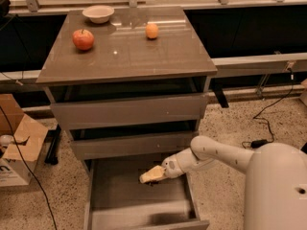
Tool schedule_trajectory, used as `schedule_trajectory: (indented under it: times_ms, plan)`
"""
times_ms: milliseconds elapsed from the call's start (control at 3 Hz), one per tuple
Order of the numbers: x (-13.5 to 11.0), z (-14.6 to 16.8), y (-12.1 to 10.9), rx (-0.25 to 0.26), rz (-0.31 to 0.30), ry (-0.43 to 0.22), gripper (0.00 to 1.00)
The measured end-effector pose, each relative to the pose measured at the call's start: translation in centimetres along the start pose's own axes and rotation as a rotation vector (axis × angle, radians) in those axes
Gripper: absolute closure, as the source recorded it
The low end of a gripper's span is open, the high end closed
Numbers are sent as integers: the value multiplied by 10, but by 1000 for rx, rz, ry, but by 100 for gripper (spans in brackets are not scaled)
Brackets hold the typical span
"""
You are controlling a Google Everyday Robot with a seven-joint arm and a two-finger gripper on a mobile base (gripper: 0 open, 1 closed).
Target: Place rxbar chocolate into bottom drawer
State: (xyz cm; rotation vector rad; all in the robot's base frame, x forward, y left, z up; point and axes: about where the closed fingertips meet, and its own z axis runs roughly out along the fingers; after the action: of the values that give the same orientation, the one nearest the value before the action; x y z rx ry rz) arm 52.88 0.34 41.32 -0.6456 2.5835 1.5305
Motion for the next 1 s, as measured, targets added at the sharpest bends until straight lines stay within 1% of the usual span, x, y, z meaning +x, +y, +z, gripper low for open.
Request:
schedule_trajectory:
  times_ms: [333,667,1000]
  plan:
    - [6,33,-34,-25,65,24,100]
    - [28,69,-67,-28,134,51,100]
    - [58,99,-105,-11,210,52,100]
